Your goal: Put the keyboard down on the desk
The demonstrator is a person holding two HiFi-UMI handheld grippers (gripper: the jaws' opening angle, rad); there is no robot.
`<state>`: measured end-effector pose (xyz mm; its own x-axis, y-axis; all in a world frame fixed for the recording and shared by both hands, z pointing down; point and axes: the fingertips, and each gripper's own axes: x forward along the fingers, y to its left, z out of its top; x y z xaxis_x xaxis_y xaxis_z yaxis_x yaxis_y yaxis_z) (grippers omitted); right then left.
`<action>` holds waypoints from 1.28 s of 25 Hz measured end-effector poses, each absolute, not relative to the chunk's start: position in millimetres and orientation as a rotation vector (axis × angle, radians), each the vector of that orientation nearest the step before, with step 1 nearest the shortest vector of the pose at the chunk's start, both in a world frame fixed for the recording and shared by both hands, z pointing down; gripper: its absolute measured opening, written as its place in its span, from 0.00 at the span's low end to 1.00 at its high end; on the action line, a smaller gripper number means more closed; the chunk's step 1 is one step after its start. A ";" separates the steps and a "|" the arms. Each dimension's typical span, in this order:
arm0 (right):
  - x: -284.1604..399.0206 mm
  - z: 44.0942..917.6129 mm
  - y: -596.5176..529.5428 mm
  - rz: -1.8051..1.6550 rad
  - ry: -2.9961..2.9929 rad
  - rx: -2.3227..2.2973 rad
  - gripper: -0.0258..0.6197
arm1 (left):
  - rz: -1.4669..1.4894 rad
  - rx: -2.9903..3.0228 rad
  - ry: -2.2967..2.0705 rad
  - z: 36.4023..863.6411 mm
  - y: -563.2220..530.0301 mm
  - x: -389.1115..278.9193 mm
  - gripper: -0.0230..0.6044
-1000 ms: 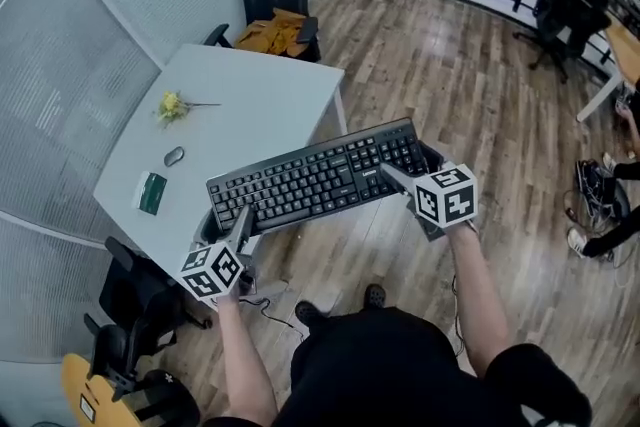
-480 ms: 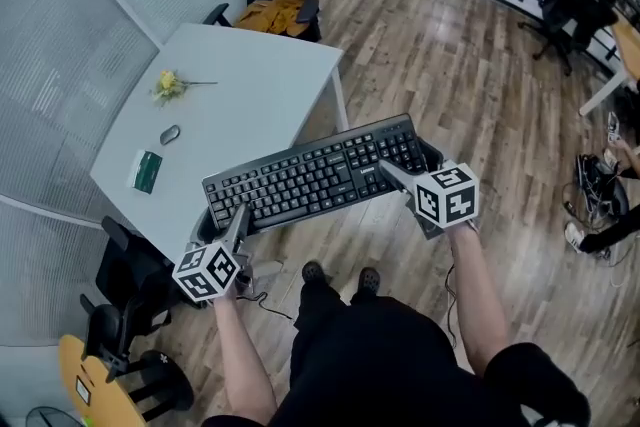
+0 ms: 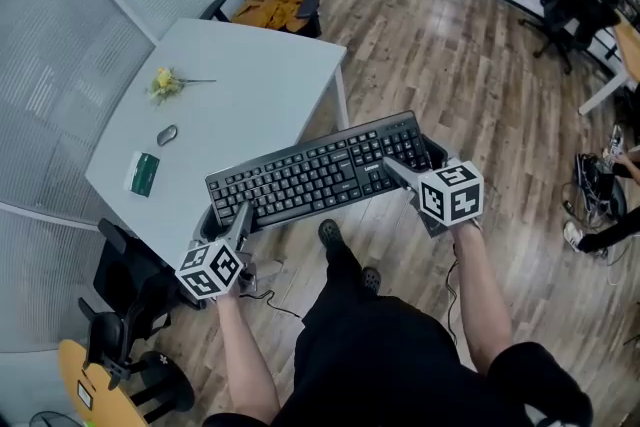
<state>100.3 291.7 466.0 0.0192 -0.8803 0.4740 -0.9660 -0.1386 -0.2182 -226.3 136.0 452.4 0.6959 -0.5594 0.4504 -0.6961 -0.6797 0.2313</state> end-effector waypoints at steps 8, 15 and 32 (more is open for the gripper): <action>134.7 457.2 219.9 0.766 -1.924 2.116 0.66 | 0.457 2.532 -0.963 448.3 61.4 -190.6 0.57; 147.0 441.8 135.8 0.757 -1.914 2.109 0.66 | 0.417 2.537 -0.958 438.8 -20.8 -179.7 0.57; 148.0 465.5 76.6 0.811 -1.920 2.097 0.66 | 0.434 2.532 -0.987 454.3 -78.1 -180.4 0.57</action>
<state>148.0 76.6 465.5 0.0144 -0.8628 0.5053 -0.9638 -0.1465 -0.2227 -180.4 -78.1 454.3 0.7044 -0.5757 0.4152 -0.6952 -0.6774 0.2404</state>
